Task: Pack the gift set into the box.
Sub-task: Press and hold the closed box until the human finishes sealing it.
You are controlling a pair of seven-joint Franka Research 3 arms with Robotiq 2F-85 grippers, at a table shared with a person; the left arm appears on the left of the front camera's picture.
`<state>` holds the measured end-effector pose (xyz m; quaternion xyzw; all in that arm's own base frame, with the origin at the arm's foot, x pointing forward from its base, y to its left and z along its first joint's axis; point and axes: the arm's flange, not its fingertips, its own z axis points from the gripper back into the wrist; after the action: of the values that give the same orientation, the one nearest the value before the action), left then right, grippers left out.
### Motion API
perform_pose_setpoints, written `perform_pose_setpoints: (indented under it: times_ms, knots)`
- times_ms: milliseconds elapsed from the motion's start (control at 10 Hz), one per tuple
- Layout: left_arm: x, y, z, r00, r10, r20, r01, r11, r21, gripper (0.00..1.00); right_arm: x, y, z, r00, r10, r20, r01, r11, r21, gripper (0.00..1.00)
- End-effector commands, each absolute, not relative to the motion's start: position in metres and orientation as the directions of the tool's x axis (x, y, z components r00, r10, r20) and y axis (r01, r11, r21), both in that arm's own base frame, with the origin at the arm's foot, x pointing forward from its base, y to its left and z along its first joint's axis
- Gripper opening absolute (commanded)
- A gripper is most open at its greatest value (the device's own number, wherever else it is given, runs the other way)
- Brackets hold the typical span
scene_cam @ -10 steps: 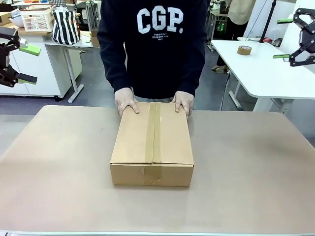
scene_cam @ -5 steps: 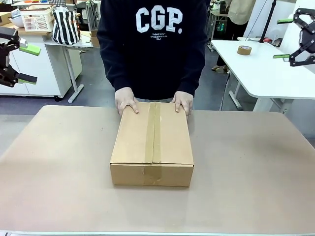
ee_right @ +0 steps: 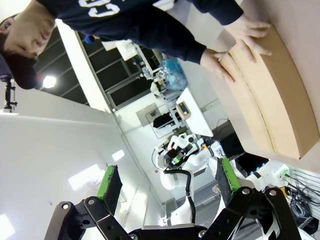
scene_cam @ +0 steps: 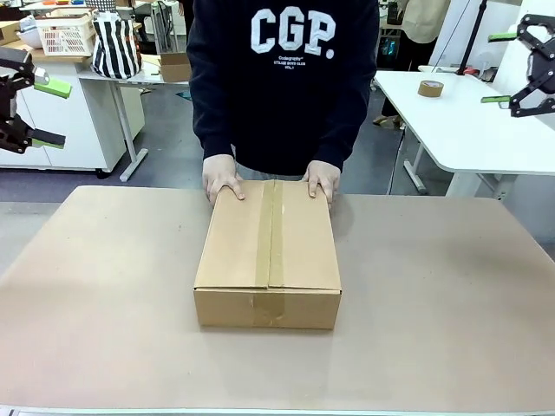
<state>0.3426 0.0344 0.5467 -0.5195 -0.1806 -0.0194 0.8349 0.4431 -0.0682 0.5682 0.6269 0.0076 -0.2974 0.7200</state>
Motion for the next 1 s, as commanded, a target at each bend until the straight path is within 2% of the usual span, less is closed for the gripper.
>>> perform_pose_setpoints:
  times_ms: [0,200,300,400,500,600,700,800,900]
  knots:
    - [0.342,0.034,0.549,0.933,0.152,0.327,0.230,0.449,-0.864,1.00,0.444,-0.070,0.572,0.829,-0.411,-0.379,0.436,0.050,0.899,1.00]
    - [0.343,0.034,0.547,0.934,0.155,0.322,0.220,0.459,-0.861,1.00,0.443,-0.068,0.568,0.823,-0.419,-0.384,0.438,0.037,0.898,1.00]
    - [0.346,0.004,0.552,0.909,0.039,0.416,0.334,0.529,-0.780,1.00,0.453,-0.034,0.576,0.883,-0.431,-0.187,0.307,0.230,0.923,1.00]
    - [0.352,-0.033,0.554,0.849,-0.089,0.521,0.473,0.566,-0.675,1.00,0.459,0.001,0.580,0.938,-0.346,0.025,0.089,0.310,0.946,1.00]
    - [0.360,-0.070,0.552,0.774,-0.176,0.608,0.570,0.610,-0.550,1.00,0.463,0.037,0.581,0.921,-0.319,0.226,-0.083,0.406,0.910,1.00]
    - [0.363,-0.099,0.550,0.688,-0.232,0.688,0.649,0.621,-0.439,1.00,0.459,0.073,0.581,0.894,-0.230,0.386,-0.273,0.406,0.872,1.00]
    - [0.365,-0.121,0.551,0.597,-0.252,0.762,0.738,0.544,-0.399,1.00,0.446,0.107,0.583,0.784,-0.174,0.595,-0.503,0.385,0.774,1.00]
    - [0.362,-0.139,0.550,0.480,-0.265,0.836,0.825,0.461,-0.328,1.00,0.423,0.141,0.586,0.589,-0.177,0.789,-0.678,0.423,0.601,1.00]
    - [0.351,-0.156,0.547,0.370,-0.302,0.879,0.884,0.405,-0.233,1.00,0.402,0.162,0.586,0.456,-0.137,0.879,-0.742,0.487,0.461,1.00]
